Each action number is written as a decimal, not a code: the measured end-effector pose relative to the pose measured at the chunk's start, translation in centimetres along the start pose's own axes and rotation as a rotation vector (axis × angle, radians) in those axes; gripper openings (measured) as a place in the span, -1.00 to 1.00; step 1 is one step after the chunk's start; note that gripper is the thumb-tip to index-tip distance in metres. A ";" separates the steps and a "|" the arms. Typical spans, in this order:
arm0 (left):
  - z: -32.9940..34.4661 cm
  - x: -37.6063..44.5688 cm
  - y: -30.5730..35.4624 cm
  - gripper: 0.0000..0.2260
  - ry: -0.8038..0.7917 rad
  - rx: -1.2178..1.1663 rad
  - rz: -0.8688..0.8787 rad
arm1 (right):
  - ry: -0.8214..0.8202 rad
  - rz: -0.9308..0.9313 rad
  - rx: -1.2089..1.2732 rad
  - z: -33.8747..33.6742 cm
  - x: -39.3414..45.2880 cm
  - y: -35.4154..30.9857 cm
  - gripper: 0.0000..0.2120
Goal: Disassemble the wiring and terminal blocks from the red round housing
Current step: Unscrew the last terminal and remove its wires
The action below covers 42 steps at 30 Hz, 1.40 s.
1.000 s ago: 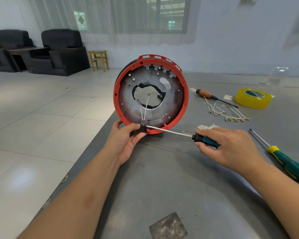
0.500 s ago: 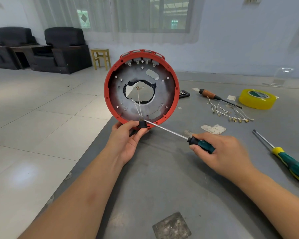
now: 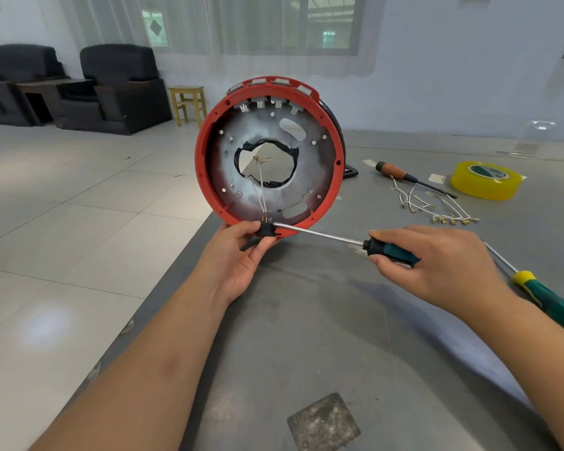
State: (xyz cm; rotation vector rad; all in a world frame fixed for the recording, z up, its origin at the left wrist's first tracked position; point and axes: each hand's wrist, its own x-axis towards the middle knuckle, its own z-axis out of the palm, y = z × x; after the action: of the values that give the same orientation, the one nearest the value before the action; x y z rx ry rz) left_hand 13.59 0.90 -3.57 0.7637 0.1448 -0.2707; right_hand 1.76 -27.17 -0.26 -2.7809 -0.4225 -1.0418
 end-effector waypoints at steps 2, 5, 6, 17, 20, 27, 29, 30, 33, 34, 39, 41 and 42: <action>0.0 0.0 0.0 -0.69 0.006 0.013 0.003 | -0.014 -0.007 -0.016 -0.4 0.3 -0.1 -0.73; -0.1 0.2 0.0 -0.81 0.021 0.052 0.013 | -0.034 -0.008 -0.028 -0.8 0.6 -0.2 -0.72; -0.1 0.2 0.0 -0.81 0.020 0.061 0.018 | -0.042 -0.012 -0.039 -0.9 0.6 -0.1 -0.72; 0.1 0.2 0.0 -0.75 -0.002 0.099 0.007 | -0.105 0.043 0.026 -0.7 0.5 0.5 -0.73; 0.0 0.2 0.0 -0.76 0.011 0.100 -0.010 | -0.114 0.041 0.047 -0.6 0.5 0.6 -0.71; 0.1 0.2 -0.1 -0.79 0.012 0.130 -0.010 | -0.115 0.058 0.056 -0.6 0.4 0.9 -0.71; 0.1 0.1 -0.1 -0.80 0.003 0.121 -0.013 | -0.115 0.050 0.055 -0.5 0.4 1.0 -0.72; 0.0 0.1 -0.1 -0.80 -0.003 0.114 -0.013 | -0.114 0.048 0.055 -0.5 0.4 1.0 -0.72; 0.0 0.1 -0.1 -0.74 -0.022 0.098 -0.006 | -0.092 0.036 0.049 -0.3 0.4 1.0 -0.72; -0.1 0.1 -0.1 -0.73 -0.028 0.097 -0.001 | -0.078 0.026 0.042 -0.3 0.4 1.1 -0.73; 0.1 0.1 -0.2 -0.70 -0.035 0.137 0.021 | -0.058 -0.043 0.012 -0.7 0.6 1.3 -0.69; 0.3 0.1 -0.3 -0.72 -0.018 0.179 0.018 | -0.072 -0.061 0.000 -0.9 0.7 1.4 -0.72; 0.3 0.1 -0.3 -0.73 -0.005 0.195 0.013 | -0.084 -0.069 -0.004 -1.0 0.7 1.5 -0.74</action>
State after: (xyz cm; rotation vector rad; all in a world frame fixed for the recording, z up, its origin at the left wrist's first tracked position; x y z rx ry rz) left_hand 13.64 0.41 -3.58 0.9573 0.1095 -0.2768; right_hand 2.12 -28.71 0.86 -2.8399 -0.5303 -0.9434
